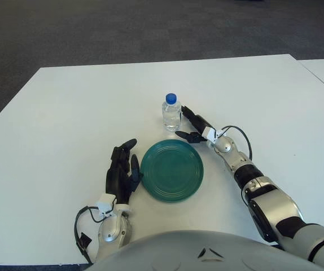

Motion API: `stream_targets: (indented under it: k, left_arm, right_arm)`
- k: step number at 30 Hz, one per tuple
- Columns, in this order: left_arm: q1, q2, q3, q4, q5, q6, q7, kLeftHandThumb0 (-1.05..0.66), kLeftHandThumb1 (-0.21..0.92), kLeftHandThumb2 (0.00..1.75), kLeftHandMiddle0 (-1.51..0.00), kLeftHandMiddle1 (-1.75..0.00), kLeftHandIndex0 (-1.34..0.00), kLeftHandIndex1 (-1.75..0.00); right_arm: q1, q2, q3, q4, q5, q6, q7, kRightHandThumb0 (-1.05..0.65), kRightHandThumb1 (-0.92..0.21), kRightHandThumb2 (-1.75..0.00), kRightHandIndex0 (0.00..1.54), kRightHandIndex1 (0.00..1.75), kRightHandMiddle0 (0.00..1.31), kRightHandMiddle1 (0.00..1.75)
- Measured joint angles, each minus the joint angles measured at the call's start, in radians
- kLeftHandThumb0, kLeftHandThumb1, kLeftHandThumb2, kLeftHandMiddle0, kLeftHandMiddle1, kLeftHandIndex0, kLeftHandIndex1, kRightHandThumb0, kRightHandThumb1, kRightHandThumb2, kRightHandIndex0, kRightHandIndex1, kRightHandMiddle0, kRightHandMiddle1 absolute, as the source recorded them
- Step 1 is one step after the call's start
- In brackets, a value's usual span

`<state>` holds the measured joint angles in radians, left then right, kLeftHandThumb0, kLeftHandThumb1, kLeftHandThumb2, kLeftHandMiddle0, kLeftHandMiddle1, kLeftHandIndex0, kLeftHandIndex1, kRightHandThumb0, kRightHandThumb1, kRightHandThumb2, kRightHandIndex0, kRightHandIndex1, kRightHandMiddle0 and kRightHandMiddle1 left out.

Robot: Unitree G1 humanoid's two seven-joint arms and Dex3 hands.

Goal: Put the bottle into the plate.

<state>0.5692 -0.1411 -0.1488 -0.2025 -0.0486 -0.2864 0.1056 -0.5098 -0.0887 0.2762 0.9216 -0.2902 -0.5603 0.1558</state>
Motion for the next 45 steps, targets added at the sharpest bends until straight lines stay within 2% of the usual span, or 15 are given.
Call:
stream_targets:
  k: [13,30,34,38,45]
  left_arm:
    - [0.003,0.0,-0.014,-0.002,0.0,-0.001,0.016,-0.66,0.92,0.67,-0.58,-0.35,-0.22,-0.92]
    - [0.0,0.0,-0.006,-0.002,-0.014,0.001,0.017,-0.63,0.92,0.68,-0.57,-0.36,-0.22,-0.91]
    - [-0.004,0.0,-0.005,-0.002,-0.015,0.002,0.017,-0.65,0.92,0.67,-0.58,-0.36,-0.21,-0.91]
    - [-0.008,0.0,-0.004,-0.002,-0.018,0.002,0.017,-0.65,0.92,0.66,-0.58,-0.36,-0.21,-0.9]
    - [-0.012,0.0,0.002,-0.004,-0.021,0.011,0.018,-0.64,0.92,0.67,-0.57,-0.36,-0.2,-0.9]
  right_arm:
    - [0.0,0.01,0.011,-0.003,0.0,-0.015,0.004,-1.05,-0.92,-0.52,0.11,0.01,0.0,0.28]
    - [0.003,0.005,0.006,-0.012,0.007,-0.04,0.025,-1.05,-0.92,-0.53,0.17,0.02,0.0,0.37]
    - [0.013,0.0,0.005,-0.012,0.007,-0.066,0.027,-1.05,-0.92,-0.56,0.19,0.02,0.0,0.38]
    - [0.033,-0.01,0.006,-0.016,0.007,-0.108,0.028,-1.05,-0.92,-0.61,0.22,0.03,0.0,0.47]
    - [0.119,-0.032,0.003,-0.077,0.054,-0.2,0.089,-1.05,-0.92,-0.6,0.25,0.02,0.0,0.55]
